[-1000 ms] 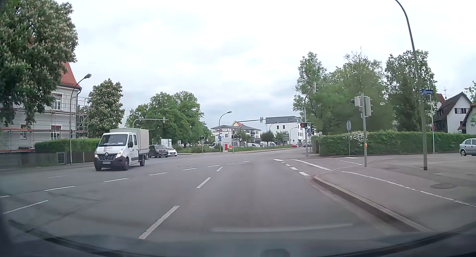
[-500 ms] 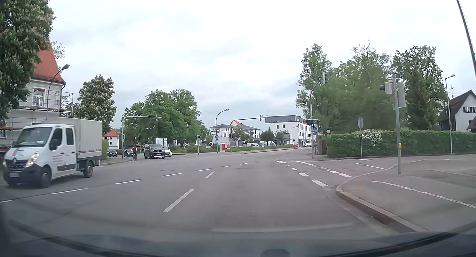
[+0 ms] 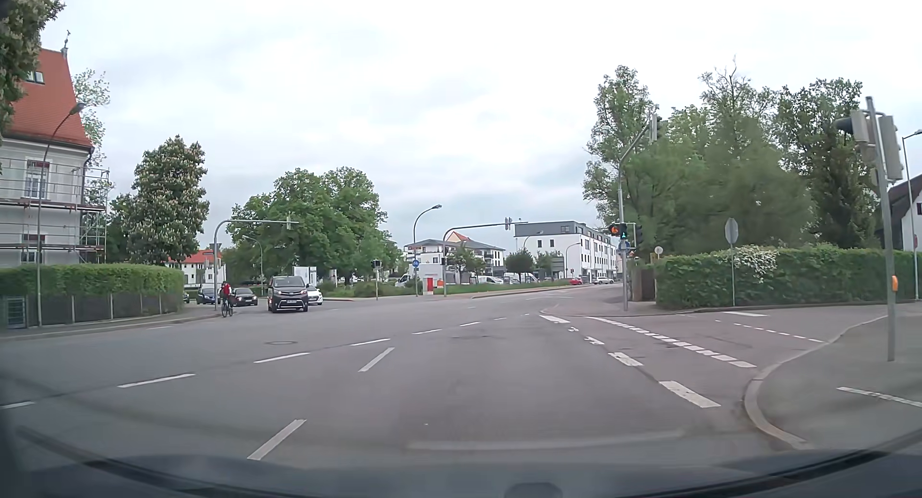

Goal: Follow the waypoints while adhering to traffic rules and regulations

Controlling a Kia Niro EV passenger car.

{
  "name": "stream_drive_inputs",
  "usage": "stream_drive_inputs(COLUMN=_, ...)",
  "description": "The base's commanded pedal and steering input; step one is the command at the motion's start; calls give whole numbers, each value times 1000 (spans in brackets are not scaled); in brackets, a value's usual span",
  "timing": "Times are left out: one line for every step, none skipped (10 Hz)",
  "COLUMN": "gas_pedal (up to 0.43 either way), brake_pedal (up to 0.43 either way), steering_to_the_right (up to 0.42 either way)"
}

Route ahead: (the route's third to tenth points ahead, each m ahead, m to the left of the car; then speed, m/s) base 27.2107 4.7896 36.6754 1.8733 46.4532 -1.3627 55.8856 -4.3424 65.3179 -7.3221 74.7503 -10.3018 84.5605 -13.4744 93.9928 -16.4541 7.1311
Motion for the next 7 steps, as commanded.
stream_drive_inputs(gas_pedal=28, brake_pedal=0, steering_to_the_right=-3)
stream_drive_inputs(gas_pedal=47, brake_pedal=0, steering_to_the_right=-3)
stream_drive_inputs(gas_pedal=59, brake_pedal=0, steering_to_the_right=-3)
stream_drive_inputs(gas_pedal=67, brake_pedal=0, steering_to_the_right=-3)
stream_drive_inputs(gas_pedal=67, brake_pedal=0, steering_to_the_right=-3)
stream_drive_inputs(gas_pedal=67, brake_pedal=0, steering_to_the_right=-3)
stream_drive_inputs(gas_pedal=79, brake_pedal=0, steering_to_the_right=-3)
